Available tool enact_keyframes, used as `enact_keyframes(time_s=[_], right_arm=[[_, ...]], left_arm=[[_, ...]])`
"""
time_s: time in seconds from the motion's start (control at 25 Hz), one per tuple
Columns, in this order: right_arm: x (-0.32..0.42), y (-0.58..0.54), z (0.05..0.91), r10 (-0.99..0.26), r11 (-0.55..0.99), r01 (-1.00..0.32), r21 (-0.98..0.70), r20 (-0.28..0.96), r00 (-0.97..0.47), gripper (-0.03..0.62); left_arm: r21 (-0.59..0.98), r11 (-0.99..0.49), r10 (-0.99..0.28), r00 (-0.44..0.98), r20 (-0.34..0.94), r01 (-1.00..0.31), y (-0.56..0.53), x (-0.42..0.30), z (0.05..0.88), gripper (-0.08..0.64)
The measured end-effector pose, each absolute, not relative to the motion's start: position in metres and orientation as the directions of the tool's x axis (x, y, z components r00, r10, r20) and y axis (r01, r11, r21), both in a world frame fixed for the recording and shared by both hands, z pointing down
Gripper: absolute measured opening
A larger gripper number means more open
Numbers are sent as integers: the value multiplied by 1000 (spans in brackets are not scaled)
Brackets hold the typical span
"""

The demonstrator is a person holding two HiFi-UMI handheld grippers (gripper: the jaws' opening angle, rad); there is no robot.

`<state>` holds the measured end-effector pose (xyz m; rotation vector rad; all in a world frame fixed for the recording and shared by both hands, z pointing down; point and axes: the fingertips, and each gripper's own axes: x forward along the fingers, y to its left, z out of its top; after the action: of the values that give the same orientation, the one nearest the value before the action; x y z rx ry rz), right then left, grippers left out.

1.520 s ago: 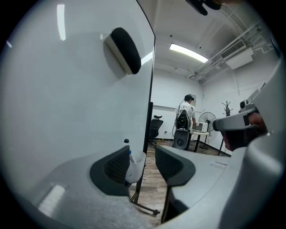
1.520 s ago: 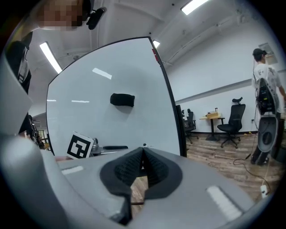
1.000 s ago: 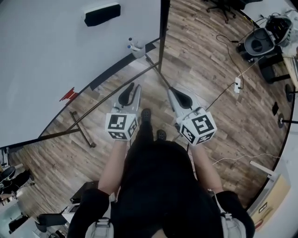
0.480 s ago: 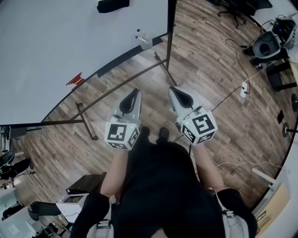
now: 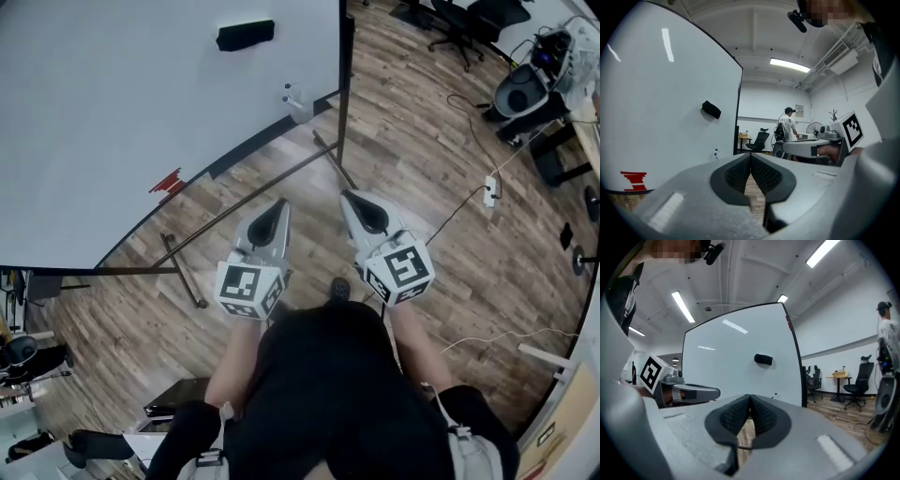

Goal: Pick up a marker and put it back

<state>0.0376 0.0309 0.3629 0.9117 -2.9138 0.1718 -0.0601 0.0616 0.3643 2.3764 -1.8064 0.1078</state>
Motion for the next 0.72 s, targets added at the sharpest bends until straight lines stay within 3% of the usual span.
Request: enact_keyframes(time_s=[0.72], right_arm=[[23,56,350,-507,860,-510,-13,95,-857,2]], left_arm=[[105,-266,-953,278,121,-958,78,-62,352,11]])
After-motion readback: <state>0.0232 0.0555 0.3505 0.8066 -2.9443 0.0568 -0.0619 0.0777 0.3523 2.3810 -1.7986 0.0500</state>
